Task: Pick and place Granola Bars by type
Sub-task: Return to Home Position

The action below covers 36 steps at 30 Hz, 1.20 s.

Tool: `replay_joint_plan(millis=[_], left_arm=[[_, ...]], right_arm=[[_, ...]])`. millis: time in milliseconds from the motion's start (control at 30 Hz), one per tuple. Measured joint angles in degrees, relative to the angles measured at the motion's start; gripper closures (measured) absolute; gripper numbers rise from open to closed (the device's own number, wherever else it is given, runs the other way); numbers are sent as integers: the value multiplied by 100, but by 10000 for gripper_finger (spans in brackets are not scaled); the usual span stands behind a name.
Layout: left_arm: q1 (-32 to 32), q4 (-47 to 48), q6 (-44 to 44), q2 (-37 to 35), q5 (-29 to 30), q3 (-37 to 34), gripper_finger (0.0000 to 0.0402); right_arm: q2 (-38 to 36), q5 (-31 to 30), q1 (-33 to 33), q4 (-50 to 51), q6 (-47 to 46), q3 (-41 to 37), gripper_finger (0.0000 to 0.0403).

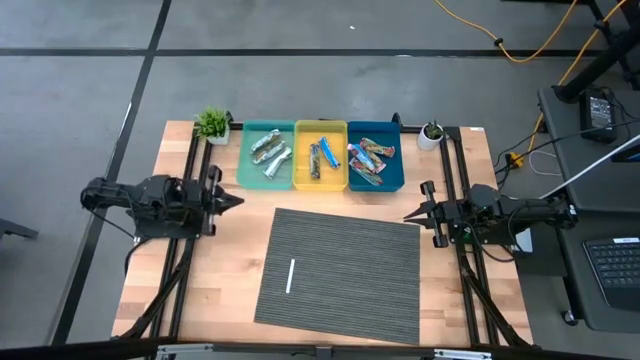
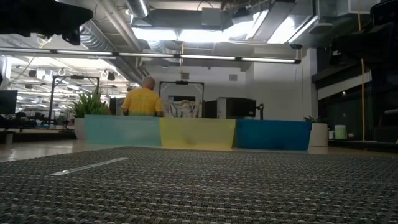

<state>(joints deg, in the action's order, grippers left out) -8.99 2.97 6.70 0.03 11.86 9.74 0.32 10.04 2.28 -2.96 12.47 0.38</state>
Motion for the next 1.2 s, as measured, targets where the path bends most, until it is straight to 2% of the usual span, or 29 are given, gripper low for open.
replay_joint_plan(millis=[67,300,367,600,833,1200], left_arm=[[91,14,-132,19,-284,-84,400],[363,-176,-576,30,-336,-803,400],[469,-481,-501,100,-525,-893,399],[961,-390,-250,64,-1031,-927,399],[1208,-385,-54,90,-1017,-927,399],[1217,-390,210,91,-1003,-927,398]], right_arm=[[-1,1,-2,1,1,2,377],[-2,0,0,0,4,2,377],[-2,-1,-2,-6,2,2,377],[-2,0,-1,7,2,2,377],[0,0,0,7,2,2,377],[-2,0,0,7,2,2,377]])
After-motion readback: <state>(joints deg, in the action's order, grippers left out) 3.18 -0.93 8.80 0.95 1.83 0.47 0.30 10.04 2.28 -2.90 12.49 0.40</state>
